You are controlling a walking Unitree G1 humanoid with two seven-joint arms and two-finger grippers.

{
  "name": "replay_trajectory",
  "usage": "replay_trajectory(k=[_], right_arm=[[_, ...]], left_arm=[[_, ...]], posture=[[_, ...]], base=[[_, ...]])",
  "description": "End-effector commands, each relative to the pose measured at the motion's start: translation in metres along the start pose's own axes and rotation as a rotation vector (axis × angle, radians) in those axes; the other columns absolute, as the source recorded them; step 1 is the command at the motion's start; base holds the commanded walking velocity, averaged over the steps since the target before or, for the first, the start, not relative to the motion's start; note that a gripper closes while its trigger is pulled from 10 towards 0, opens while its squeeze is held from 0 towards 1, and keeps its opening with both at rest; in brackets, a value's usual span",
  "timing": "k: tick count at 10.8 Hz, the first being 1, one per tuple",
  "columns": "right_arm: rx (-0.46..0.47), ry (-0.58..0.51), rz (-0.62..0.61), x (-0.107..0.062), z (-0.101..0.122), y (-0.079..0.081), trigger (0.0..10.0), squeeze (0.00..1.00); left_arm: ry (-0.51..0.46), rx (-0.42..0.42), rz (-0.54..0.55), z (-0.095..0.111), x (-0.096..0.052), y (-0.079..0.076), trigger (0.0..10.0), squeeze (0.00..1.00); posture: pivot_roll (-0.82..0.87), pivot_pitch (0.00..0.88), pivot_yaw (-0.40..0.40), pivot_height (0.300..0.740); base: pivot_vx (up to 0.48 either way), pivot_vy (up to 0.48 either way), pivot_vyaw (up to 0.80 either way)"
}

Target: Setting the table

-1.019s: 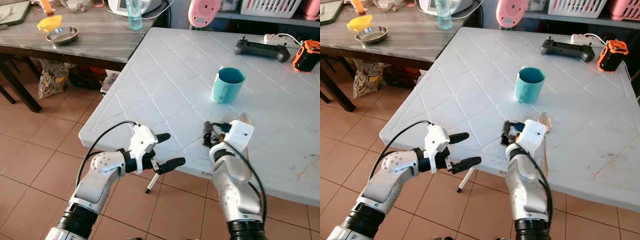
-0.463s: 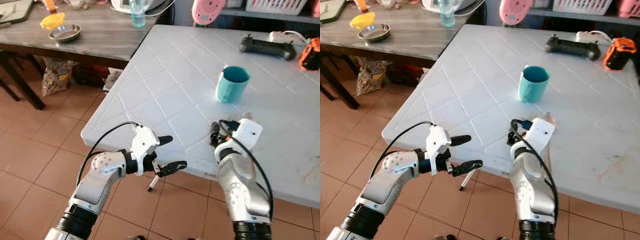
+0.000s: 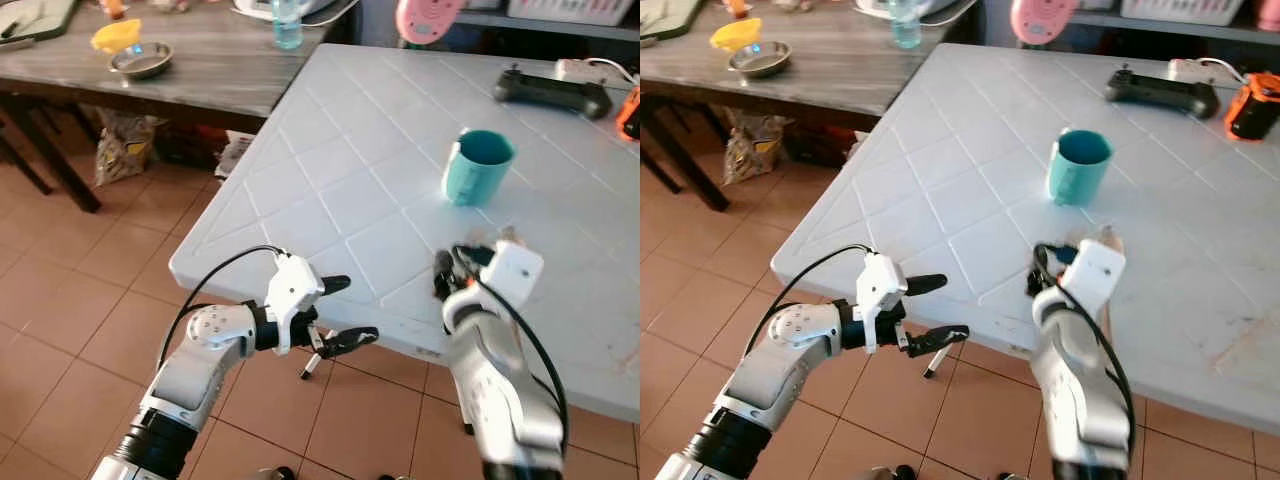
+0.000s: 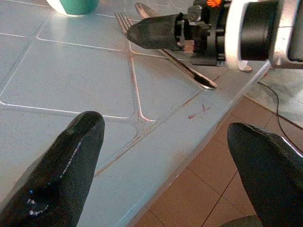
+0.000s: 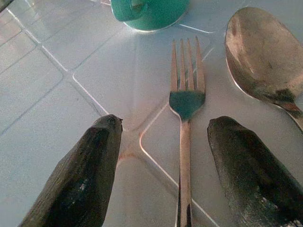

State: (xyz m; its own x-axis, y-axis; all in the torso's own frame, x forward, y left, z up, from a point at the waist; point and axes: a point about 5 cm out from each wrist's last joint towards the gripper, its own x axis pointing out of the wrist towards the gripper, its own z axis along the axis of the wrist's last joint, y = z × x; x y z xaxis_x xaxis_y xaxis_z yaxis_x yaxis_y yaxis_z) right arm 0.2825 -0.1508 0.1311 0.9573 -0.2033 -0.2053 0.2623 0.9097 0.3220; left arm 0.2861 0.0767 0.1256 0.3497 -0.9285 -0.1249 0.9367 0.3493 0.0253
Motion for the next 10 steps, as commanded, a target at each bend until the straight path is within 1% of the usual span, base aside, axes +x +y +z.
replay_trajectory(k=[1,2,3,4,5,6,7,8,10], right_arm=[[0.057,0.127,-0.007,-0.015,-0.029,0.008,10.0,0.0],[0.032,0.143,-0.003,-0.019,-0.033,0.003,10.0,0.0],[0.035,0.158,-0.009,-0.022,-0.037,-0.001,10.0,0.0],[0.04,0.154,-0.015,-0.022,-0.037,-0.002,4.6,0.0],[0.049,0.137,-0.018,-0.018,-0.035,0.0,0.4,0.0],[0.053,0.134,-0.019,-0.015,-0.034,0.001,0.0,0.0],[0.058,0.125,-0.021,-0.012,-0.032,0.002,0.0,0.0],[0.065,0.117,-0.043,-0.006,-0.03,-0.001,0.0,0.0],[0.06,0.107,-0.058,-0.003,-0.027,-0.008,0.0,0.0]], left_arm=[[0.008,0.012,-0.003,0.001,0.001,0.0,10.0,0.0],[0.006,0.009,-0.003,0.001,0.001,0.0,10.0,0.0],[0.007,0.0,-0.003,-0.001,0.002,0.001,10.0,0.0],[0.006,-0.004,-0.004,-0.002,0.003,0.001,10.0,0.0],[0.005,-0.008,-0.005,-0.003,0.005,0.002,10.0,0.0],[0.004,-0.011,-0.005,-0.003,0.006,0.002,10.0,0.0],[0.005,-0.012,-0.004,-0.003,0.006,0.003,10.0,0.0],[0.006,-0.016,0.0,-0.005,0.005,0.003,10.0,0.0],[0.009,-0.016,0.007,-0.005,0.004,0.004,10.0,0.0]], posture=[[0.1,0.148,0.085,0.74],[0.09,0.146,0.084,0.74],[0.09,0.145,0.083,0.74],[0.09,0.141,0.083,0.74],[0.08,0.137,0.085,0.74],[0.09,0.137,0.085,0.74],[0.09,0.136,0.085,0.74],[0.1,0.134,0.087,0.74],[0.1,0.134,0.09,0.74]], base=[[0.0,0.0,0.0],[0.0,0.0,0.0],[0.0,0.0,0.0],[0.0,0.0,0.0],[0.0,0.0,0.0],[0.0,0.0,0.0],[0.0,0.0,0.0],[0.0,0.0,0.0],[0.0,0.0,0.0]])
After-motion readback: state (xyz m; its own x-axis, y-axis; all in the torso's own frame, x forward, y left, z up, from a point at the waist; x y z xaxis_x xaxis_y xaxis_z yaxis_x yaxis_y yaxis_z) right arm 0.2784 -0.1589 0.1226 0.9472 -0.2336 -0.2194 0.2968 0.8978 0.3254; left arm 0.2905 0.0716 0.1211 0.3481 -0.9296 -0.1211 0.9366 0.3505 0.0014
